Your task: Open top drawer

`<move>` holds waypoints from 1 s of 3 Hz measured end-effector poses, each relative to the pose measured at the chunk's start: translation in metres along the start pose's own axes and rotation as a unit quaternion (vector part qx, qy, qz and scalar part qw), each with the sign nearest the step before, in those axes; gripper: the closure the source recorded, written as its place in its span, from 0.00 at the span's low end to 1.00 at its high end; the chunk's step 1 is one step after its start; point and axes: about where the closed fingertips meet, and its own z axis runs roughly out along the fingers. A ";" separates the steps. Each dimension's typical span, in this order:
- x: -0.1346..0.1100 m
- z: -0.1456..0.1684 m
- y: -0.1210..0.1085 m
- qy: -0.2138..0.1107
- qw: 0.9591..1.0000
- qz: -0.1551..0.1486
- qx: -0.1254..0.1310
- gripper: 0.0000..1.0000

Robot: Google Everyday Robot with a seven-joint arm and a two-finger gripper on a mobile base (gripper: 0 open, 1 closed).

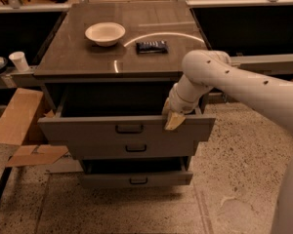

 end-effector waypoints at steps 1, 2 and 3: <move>0.000 0.000 0.000 0.000 1.000 0.000 0.000 0.81; 0.000 0.000 0.000 0.000 1.000 0.000 0.000 0.50; 0.000 0.000 0.000 0.000 1.000 0.000 0.000 0.27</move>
Offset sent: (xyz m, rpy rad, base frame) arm 0.0000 0.0000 0.0000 0.0000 0.0000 0.0000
